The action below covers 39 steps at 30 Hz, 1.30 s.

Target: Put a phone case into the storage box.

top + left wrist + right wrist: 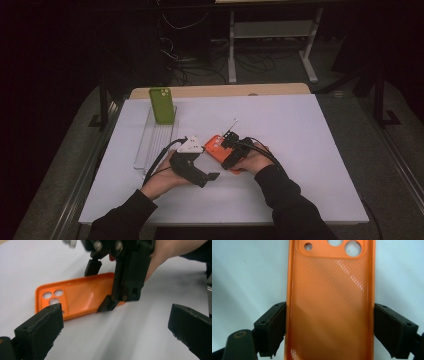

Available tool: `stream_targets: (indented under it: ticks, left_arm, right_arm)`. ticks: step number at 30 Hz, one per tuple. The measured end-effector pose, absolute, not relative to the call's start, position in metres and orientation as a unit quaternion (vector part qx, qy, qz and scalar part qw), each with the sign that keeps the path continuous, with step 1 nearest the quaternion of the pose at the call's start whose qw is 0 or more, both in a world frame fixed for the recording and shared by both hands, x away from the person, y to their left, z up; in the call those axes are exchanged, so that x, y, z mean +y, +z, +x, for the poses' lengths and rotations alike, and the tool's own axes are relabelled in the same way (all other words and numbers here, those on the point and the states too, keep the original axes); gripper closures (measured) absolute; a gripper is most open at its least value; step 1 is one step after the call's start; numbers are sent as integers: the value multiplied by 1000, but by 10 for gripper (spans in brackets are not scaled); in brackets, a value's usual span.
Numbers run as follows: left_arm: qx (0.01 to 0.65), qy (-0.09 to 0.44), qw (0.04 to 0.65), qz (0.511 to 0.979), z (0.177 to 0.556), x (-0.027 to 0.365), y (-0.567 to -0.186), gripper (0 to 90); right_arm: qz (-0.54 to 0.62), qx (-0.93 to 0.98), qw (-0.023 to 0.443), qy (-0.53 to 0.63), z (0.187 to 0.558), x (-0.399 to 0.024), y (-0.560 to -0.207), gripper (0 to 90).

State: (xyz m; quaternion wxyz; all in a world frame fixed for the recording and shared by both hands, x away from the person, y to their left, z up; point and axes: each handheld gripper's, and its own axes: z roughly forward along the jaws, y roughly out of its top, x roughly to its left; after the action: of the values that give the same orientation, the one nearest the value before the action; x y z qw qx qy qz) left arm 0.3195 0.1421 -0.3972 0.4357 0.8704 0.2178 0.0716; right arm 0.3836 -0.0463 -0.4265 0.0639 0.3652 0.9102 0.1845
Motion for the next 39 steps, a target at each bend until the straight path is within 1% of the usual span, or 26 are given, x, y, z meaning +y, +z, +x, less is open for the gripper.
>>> stream_targets:
  ticks: [5,10,19,27,35,39]
  left_arm:
    - [217,69,432,873,321,141,-398,0]
    - [213,68,428,876,323,142,-397,0]
    - [213,51,433,874,332,142,-384,0]
    - [182,52,430,883,345,143,-370,0]
    - [143,55,427,891,356,139,-356,0]
    - [127,41,436,890,362,133,-353,0]
  right_arm:
    - [366,907,68,198,385,-59,-418,159]
    - [362,906,68,209,387,-81,-407,159]
    - [329,917,68,213,386,-110,-394,158]
    - [285,930,63,222,381,-132,-381,158]
    - [250,939,56,230,380,-145,-374,158]
    - [216,947,53,230,377,-144,-375,158]
